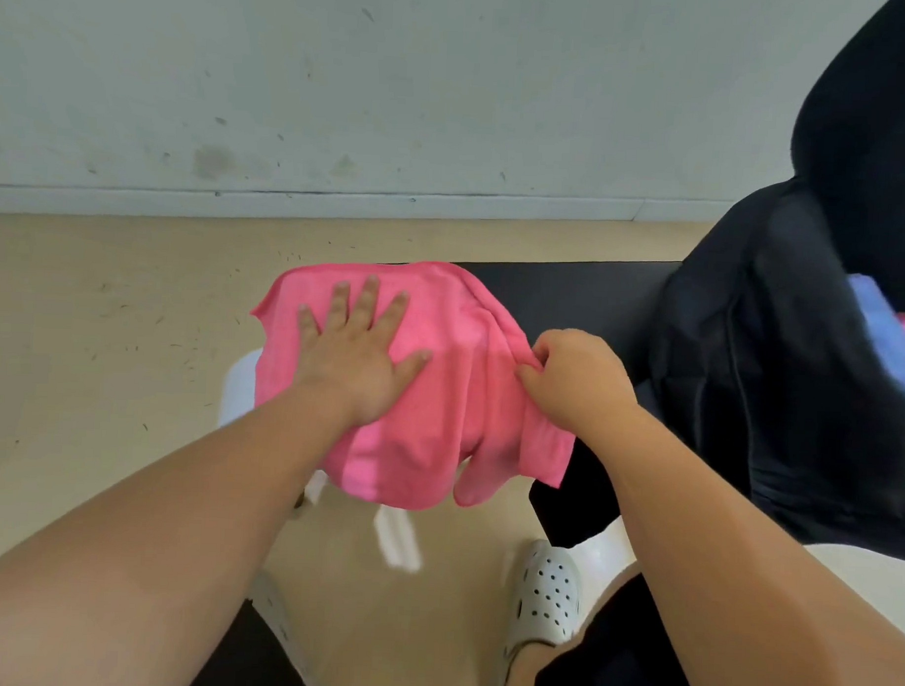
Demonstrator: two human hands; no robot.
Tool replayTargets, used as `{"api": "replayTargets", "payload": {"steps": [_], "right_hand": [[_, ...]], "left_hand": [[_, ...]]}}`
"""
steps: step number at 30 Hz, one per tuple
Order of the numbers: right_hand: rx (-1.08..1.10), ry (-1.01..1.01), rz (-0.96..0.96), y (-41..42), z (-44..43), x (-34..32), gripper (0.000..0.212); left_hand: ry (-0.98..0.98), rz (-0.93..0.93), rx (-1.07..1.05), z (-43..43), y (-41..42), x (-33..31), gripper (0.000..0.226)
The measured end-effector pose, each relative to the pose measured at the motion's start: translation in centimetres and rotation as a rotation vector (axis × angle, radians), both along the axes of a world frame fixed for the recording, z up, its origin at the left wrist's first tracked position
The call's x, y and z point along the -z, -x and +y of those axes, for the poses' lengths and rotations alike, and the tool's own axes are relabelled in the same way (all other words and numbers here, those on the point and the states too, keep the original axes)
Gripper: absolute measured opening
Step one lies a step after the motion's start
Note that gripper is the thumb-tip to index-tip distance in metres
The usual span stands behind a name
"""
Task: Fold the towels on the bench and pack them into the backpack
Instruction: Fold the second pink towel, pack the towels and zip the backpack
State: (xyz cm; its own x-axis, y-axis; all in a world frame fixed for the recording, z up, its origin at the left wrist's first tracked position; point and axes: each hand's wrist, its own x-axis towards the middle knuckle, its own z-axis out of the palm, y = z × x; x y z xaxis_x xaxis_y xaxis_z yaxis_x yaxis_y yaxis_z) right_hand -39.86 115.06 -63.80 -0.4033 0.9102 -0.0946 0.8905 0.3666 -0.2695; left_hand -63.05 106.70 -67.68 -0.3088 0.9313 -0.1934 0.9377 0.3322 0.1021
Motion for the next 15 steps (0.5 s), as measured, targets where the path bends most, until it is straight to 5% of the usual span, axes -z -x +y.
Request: {"api": "replayTargets", "payload": {"steps": [6, 12, 15], "right_hand": [[0.034, 0.115, 0.509, 1.6, 0.9, -2.5, 0.031], [-0.129, 0.086, 0.187, 2.2, 4.1, -3.1, 0.010], [-0.192, 0.101, 0.196, 2.6, 5.9, -3.9, 0.016]], "left_hand": [[0.027, 0.024, -0.050, -2.0, 2.7, -0.1, 0.081], [0.007, 0.079, -0.061, -2.3, 2.0, -0.9, 0.077], [-0.116, 0.029, -0.044, -2.0, 0.1, -2.0, 0.072]]}}
